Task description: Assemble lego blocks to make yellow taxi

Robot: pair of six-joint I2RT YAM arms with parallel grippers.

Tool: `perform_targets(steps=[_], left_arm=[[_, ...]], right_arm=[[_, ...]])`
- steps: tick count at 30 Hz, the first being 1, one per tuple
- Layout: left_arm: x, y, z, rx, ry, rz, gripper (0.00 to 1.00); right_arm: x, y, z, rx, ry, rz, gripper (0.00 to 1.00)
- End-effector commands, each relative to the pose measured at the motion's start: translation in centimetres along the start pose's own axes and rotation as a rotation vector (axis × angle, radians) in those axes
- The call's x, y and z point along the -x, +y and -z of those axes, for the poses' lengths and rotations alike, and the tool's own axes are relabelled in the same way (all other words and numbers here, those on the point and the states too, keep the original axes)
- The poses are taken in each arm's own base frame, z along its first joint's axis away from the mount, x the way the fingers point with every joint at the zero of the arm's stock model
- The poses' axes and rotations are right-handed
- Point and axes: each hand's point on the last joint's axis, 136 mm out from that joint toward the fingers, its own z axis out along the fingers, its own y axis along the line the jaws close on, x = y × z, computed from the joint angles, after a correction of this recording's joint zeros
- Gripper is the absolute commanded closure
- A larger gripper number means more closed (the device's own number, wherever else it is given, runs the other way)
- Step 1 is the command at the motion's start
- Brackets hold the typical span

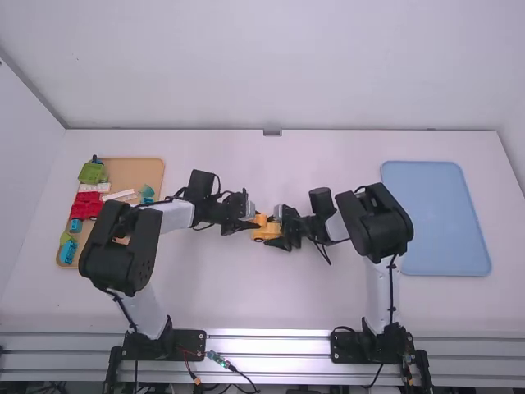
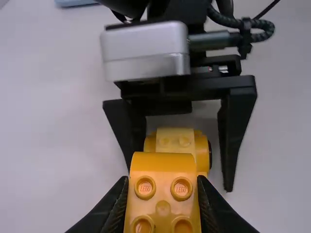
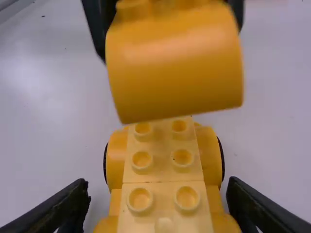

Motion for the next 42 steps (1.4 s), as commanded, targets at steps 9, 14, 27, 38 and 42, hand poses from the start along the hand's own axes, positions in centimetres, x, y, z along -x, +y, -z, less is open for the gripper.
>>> perform_targets(steps=[9,14,27,38,42], left_arm=[[0.5,-1.6,-0.8,-0.015,-0.054,0.085,0.98],[0.5,-1.6,-1.5,-0.009,-0.027,0.066,0.98],[-0.1,-1.8,-2.3,0.003,0.039,0.082,0.98],[-0.9,-2.6,-3.0,-0.034,0.028,0.111,0.98],[-1.4,-2.6,-3.0,-0.027,0.052,0.119,0.98]], right_arm=[[-0.1,0.0,-0.3,0.009,-0.003,0.004,0.47],[-0.2,0.2,-0.3,0.014,0.001,0.028,0.5],[-0.2,0.9,-0.9,0.039,0.005,0.063,0.5],[-0.2,0.9,-0.9,0.04,0.006,0.066,0.5],[0.0,0.8,-1.0,0.041,0.005,0.065,0.5]])
